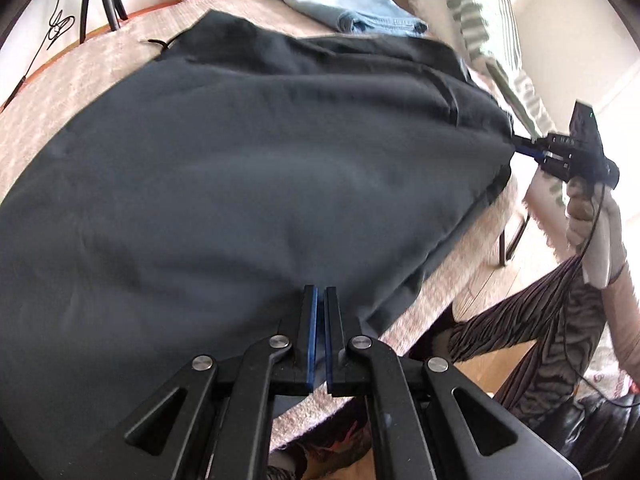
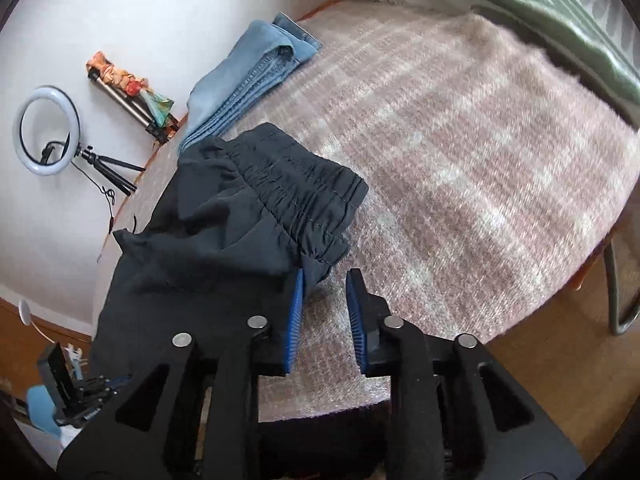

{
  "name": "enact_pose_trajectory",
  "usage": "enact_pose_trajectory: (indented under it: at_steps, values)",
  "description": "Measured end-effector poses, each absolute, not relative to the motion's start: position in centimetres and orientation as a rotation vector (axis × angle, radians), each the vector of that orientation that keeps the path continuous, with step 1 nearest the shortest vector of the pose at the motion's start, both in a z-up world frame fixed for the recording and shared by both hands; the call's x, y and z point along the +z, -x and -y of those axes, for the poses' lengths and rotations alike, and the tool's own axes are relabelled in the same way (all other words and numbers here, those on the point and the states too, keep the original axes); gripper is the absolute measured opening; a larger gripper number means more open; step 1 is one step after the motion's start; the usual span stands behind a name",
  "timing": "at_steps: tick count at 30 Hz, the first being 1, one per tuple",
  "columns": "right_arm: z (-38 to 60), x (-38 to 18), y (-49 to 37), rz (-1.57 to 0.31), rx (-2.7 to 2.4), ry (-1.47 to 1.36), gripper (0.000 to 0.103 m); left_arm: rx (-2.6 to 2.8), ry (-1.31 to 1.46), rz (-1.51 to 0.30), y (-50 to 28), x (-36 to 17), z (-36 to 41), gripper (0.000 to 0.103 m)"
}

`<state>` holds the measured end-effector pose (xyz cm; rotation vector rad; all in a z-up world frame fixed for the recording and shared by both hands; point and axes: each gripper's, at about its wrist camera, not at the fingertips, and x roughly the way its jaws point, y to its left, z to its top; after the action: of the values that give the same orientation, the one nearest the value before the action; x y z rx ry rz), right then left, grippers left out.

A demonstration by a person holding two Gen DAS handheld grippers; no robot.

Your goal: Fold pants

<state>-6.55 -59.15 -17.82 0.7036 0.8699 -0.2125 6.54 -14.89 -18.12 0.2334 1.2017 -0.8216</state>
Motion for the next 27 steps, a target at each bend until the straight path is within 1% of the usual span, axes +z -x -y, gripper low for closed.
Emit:
enact_pose_trajectory:
  at_steps: [1,2,3,6,10,14,17,19,23,27]
  values:
    - [58.9,-17.1,6.6,-0.861,-0.221,-0.667,0.035,-0.820,-0.236,-1.189,-6.4,-17.8,14.6,0.000]
    - [58.7,-16.6,6.6,-0.849,-0.231,-0.635,0.043,-0.815,-0.230,-1.178,-6.3,-17.4,14.3,0.000]
    - [58.6,-15.9,6.6,-0.837,-0.253,-0.603,0.047,-0.800,-0.214,-1.163,-6.4,-16.8,13.6,0.000]
    - [58.0,-14.2,6.2,-0.799,-0.251,-0.538,0.048,-0.716,-0.150,-1.132,-7.3,-15.1,10.2,0.000]
    - [56.0,-12.5,5.0,-0.774,-0.227,-0.479,0.048,-0.559,0.000,-1.088,-9.0,-12.8,3.5,0.000]
    - [53.6,-11.0,3.8,-0.748,-0.181,-0.442,0.049,-0.406,0.043,-1.033,-9.9,-10.5,-3.5,0.000]
    - [51.4,-10.1,2.4,-0.744,-0.111,-0.403,0.057,-0.297,0.103,-0.994,-10.3,-8.6,-9.7,0.000]
    - [49.7,-9.6,1.5,-0.742,-0.075,-0.375,0.057,-0.219,0.146,-0.964,-10.2,-7.6,-14.3,0.000]
    - [46.4,-9.3,-0.3,-0.754,0.001,-0.355,0.057,-0.044,0.171,-0.942,-9.6,-7.1,-22.4,0.000]
    - [43.5,-9.4,-2.0,-0.788,0.056,-0.345,0.057,0.057,0.249,-0.984,-8.6,-9.9,-29.4,0.000]
